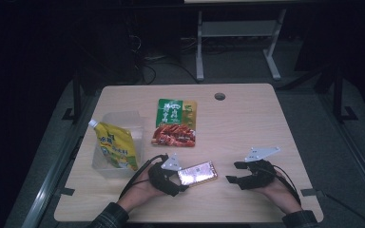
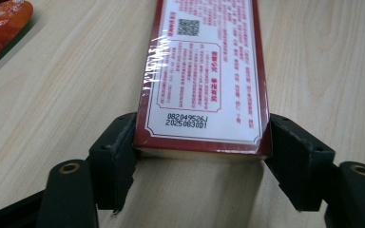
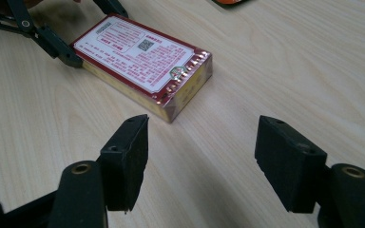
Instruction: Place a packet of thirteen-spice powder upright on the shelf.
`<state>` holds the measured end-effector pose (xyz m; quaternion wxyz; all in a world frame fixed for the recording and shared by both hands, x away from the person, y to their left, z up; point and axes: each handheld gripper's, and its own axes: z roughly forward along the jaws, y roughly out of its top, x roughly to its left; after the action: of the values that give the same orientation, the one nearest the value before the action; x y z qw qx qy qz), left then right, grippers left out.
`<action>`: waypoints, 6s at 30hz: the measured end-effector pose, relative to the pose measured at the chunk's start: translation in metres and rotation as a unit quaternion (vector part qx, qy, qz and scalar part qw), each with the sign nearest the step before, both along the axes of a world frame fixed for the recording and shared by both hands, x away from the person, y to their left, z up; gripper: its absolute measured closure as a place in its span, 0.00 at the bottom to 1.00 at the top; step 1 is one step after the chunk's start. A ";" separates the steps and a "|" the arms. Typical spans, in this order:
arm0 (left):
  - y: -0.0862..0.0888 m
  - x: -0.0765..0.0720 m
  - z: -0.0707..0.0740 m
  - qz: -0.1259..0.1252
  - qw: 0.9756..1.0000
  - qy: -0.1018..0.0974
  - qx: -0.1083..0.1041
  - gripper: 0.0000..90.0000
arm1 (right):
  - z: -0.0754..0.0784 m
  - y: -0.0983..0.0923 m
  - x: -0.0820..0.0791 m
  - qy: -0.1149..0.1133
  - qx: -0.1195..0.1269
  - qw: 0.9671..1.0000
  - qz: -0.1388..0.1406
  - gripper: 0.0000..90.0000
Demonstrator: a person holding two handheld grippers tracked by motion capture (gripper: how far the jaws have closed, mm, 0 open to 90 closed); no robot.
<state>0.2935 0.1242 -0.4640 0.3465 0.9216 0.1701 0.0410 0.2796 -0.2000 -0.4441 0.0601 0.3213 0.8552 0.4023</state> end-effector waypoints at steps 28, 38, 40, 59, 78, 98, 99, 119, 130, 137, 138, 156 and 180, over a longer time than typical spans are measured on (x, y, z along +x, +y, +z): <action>0.009 -0.003 0.009 -0.015 0.999 0.013 -0.025 0.36 | -0.006 0.049 0.021 0.004 -0.011 0.999 0.037 1.00; 0.016 -0.005 0.022 -0.026 0.997 -0.002 -0.066 0.36 | -0.008 0.049 0.021 0.015 -0.014 0.999 0.046 1.00; 0.016 -0.005 0.025 -0.032 0.997 -0.007 -0.068 0.36 | -0.009 0.049 0.021 0.017 -0.015 0.999 0.047 1.00; 0.000 0.008 0.058 -0.057 0.988 -0.039 -0.138 0.35 | -0.012 0.052 0.021 0.026 -0.023 0.998 0.060 1.00; -0.018 0.018 0.066 -0.066 0.985 -0.038 -0.156 0.36 | -0.012 0.053 0.021 0.029 -0.020 0.998 0.049 1.00; -0.044 0.025 0.068 -0.050 0.979 -0.031 -0.196 0.28 | -0.017 0.055 0.020 0.037 -0.027 0.997 0.058 1.00; -0.044 0.025 0.069 -0.047 0.978 -0.034 -0.199 0.26 | -0.016 0.055 0.020 0.037 -0.026 0.997 0.057 1.00; 0.023 -0.004 0.069 0.014 0.984 -0.024 -0.178 0.16 | 0.000 0.026 0.015 0.015 0.000 0.999 0.035 1.00; 0.048 -0.033 0.046 0.026 0.988 -0.001 -0.153 0.17 | -0.014 0.034 0.007 0.040 -0.023 0.996 0.071 1.00; 0.065 -0.046 0.039 0.035 0.990 0.008 -0.139 0.17 | -0.019 0.046 0.008 0.051 -0.029 0.994 0.089 1.00; 0.067 -0.047 0.037 0.038 0.989 0.009 -0.139 0.17 | -0.019 0.046 0.008 0.048 -0.033 0.994 0.088 1.00; 0.071 -0.047 0.029 0.038 0.991 0.024 -0.128 0.17 | -0.024 0.069 0.053 0.026 -0.010 0.997 0.074 1.00; 0.070 -0.046 0.026 0.031 0.991 0.039 -0.126 0.18 | -0.003 0.046 0.046 0.002 -0.004 1.000 -0.008 0.83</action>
<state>0.2476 0.1947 -0.4377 0.4518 0.8658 0.2153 -0.0058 0.3260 -0.1541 -0.4466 0.0630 0.3283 0.8545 0.3976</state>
